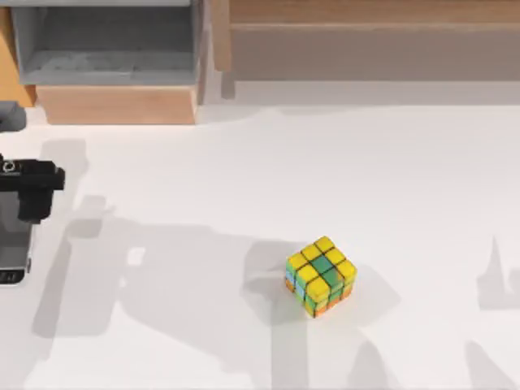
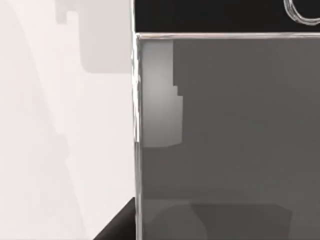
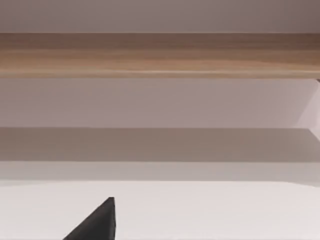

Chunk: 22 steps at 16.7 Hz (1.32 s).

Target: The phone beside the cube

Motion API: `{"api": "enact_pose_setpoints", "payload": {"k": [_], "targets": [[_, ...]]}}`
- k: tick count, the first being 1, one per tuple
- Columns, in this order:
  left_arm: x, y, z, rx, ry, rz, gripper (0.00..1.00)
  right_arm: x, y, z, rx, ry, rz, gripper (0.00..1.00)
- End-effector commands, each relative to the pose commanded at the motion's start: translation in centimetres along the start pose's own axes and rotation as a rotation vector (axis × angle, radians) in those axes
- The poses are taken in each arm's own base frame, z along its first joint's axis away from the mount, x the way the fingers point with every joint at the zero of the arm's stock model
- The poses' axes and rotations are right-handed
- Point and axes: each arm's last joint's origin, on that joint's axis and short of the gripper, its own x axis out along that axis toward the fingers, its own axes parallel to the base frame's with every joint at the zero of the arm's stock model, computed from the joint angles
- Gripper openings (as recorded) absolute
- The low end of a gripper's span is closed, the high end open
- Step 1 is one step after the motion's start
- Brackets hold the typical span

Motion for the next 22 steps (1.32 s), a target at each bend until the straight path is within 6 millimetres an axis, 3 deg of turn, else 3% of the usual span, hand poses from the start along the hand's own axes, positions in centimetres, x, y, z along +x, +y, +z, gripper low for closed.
{"api": "enact_pose_setpoints", "payload": {"k": [7, 14, 18, 22], "targets": [[-0.2, -8.0, 1.3, 0.010, 0.055, -0.032, 0.00, 0.0, 0.0, 0.0, 0.000, 0.000, 0.000, 1.00], [0.2, -15.6, 0.3, 0.023, 0.131, -0.025, 0.00, 0.0, 0.0, 0.0, 0.000, 0.000, 0.000, 1.00], [0.5, -18.5, -0.6, 0.029, 0.162, -0.012, 0.00, 0.0, 0.0, 0.0, 0.000, 0.000, 0.000, 1.00], [0.7, -20.0, -1.1, 0.032, 0.177, -0.003, 0.00, 0.0, 0.0, 0.0, 0.000, 0.000, 0.000, 1.00]]}}
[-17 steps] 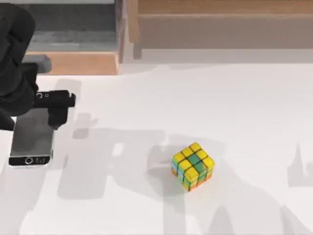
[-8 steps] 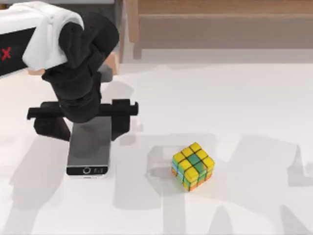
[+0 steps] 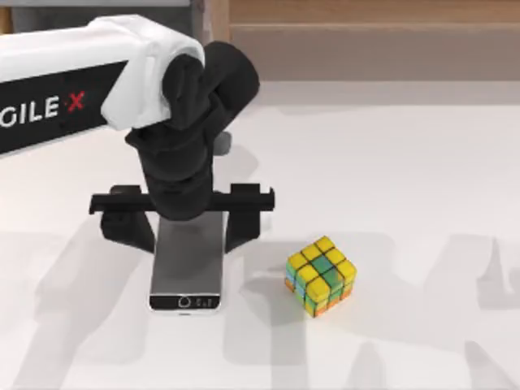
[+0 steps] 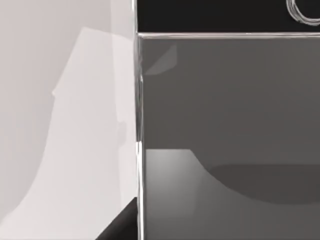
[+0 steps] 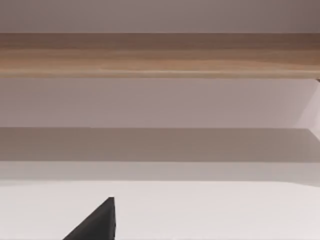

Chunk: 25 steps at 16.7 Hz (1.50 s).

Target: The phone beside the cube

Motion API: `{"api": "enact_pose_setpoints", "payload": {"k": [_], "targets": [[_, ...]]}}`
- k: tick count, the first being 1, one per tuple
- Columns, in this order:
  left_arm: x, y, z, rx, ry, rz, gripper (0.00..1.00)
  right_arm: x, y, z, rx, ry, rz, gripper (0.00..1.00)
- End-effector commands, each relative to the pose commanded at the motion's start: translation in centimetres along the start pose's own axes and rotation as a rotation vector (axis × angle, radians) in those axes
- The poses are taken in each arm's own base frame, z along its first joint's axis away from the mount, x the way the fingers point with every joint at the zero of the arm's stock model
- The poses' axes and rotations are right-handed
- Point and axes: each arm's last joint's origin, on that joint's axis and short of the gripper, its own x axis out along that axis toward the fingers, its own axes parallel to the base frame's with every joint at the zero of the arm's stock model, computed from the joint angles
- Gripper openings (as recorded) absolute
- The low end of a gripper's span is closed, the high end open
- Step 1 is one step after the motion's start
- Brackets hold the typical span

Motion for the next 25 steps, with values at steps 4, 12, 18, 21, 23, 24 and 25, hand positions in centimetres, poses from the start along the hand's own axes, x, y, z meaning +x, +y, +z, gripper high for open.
{"api": "enact_pose_setpoints", "payload": {"k": [4, 12, 18, 21, 23, 24, 25], "targets": [[0.0, -0.1, 0.0, 0.000, 0.001, 0.001, 0.00, 0.0, 0.0, 0.0, 0.000, 0.000, 0.000, 1.00], [0.0, 0.1, 0.1, -0.002, -0.015, -0.011, 0.00, 0.0, 0.0, 0.0, 0.000, 0.000, 0.000, 1.00], [0.2, 0.0, 0.2, -0.002, -0.047, -0.035, 0.00, 0.0, 0.0, 0.0, 0.000, 0.000, 0.000, 1.00], [0.6, -0.1, 0.3, -0.001, -0.062, -0.046, 0.00, 0.0, 0.0, 0.0, 0.000, 0.000, 0.000, 1.00], [1.0, -0.2, 0.3, -0.001, -0.068, -0.050, 0.00, 0.0, 0.0, 0.0, 0.000, 0.000, 0.000, 1.00], [1.2, -0.2, 0.3, -0.001, -0.070, -0.051, 0.00, 0.0, 0.0, 0.0, 0.000, 0.000, 0.000, 1.00], [1.5, -0.2, 0.4, -0.001, -0.071, -0.051, 0.00, 0.0, 0.0, 0.0, 0.000, 0.000, 0.000, 1.00]]}}
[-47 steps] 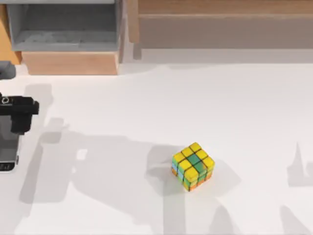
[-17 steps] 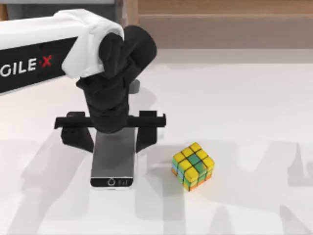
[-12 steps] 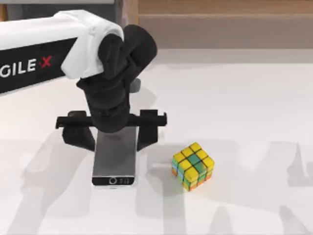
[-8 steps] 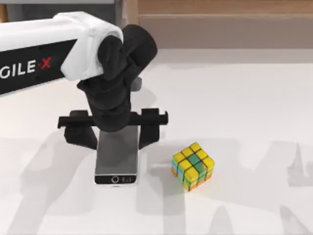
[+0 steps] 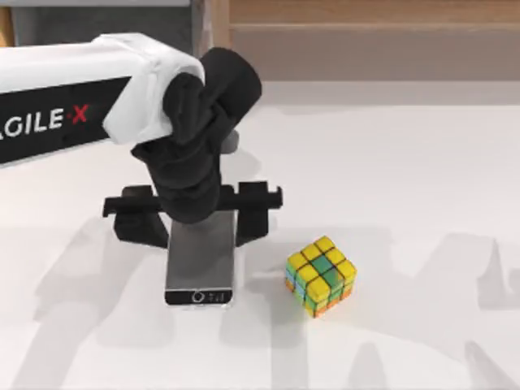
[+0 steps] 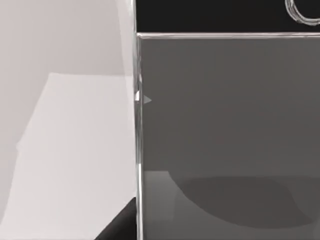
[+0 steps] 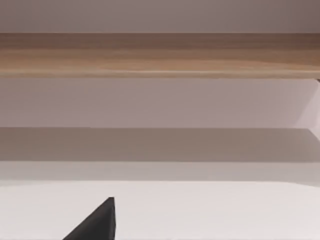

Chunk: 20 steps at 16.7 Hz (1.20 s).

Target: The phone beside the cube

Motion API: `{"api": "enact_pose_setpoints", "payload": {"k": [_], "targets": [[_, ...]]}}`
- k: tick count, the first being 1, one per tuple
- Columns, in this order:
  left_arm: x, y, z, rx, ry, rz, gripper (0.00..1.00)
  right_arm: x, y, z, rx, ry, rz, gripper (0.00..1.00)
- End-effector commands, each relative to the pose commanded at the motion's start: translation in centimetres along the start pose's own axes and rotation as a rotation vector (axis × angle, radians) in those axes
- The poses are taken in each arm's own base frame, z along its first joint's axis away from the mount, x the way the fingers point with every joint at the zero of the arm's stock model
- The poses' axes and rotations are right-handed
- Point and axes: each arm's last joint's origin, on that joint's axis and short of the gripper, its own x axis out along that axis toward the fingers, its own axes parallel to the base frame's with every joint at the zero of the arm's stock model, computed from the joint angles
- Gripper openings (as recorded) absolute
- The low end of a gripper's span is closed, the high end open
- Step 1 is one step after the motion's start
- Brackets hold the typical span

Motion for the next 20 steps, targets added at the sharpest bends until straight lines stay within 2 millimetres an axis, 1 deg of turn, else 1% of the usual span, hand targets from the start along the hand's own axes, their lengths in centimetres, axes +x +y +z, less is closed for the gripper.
{"api": "enact_pose_setpoints", "payload": {"k": [4, 9, 13, 20], "targets": [[1.5, 0.1, -0.2, 0.000, 0.013, 0.011, 0.00, 0.0, 0.0, 0.0, 0.000, 0.000, 0.000, 1.00], [4.0, 0.4, -0.8, 0.001, 0.071, 0.052, 0.00, 0.0, 0.0, 0.0, 0.000, 0.000, 0.000, 1.00], [4.0, 0.4, -0.8, 0.001, 0.071, 0.052, 0.00, 0.0, 0.0, 0.0, 0.000, 0.000, 0.000, 1.00], [4.0, 0.4, -0.8, 0.001, 0.071, 0.052, 0.53, 0.0, 0.0, 0.0, 0.000, 0.000, 0.000, 1.00]]}}
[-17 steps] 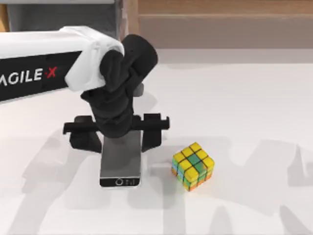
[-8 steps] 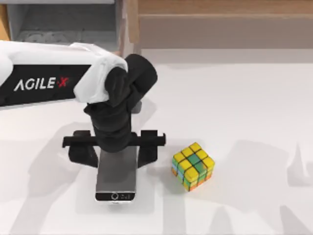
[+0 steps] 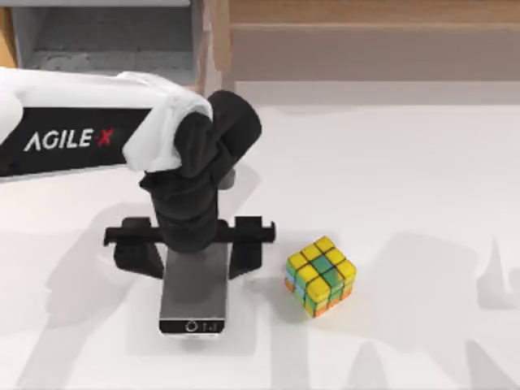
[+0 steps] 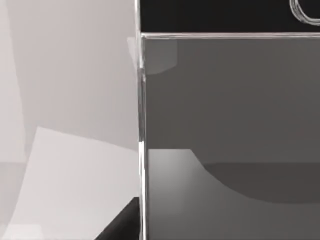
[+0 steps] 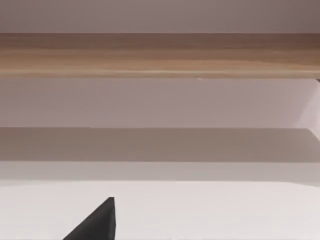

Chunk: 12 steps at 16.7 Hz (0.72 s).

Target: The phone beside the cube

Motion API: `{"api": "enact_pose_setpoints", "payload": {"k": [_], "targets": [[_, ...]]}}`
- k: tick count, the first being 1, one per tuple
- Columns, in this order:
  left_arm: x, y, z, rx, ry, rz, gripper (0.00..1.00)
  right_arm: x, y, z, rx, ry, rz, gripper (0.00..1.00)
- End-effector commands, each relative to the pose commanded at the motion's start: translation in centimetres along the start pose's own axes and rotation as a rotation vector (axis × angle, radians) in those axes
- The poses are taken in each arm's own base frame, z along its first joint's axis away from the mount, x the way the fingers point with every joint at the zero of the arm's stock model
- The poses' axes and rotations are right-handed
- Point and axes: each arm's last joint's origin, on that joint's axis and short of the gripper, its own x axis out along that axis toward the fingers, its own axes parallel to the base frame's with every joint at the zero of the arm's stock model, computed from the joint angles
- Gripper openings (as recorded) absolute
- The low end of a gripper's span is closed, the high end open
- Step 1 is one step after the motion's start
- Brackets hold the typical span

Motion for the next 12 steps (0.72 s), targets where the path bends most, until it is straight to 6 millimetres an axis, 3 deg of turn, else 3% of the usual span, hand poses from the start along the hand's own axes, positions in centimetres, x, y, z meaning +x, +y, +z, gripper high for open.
{"api": "enact_pose_setpoints", "payload": {"k": [6, 12], "targets": [[0.00, 0.00, 0.00, 0.000, 0.000, 0.000, 0.98, 0.00, 0.00, 0.00, 0.000, 0.000, 0.000, 1.00], [0.00, 0.00, 0.00, 0.000, 0.000, 0.000, 1.00, 0.00, 0.00, 0.00, 0.000, 0.000, 0.000, 1.00]]}}
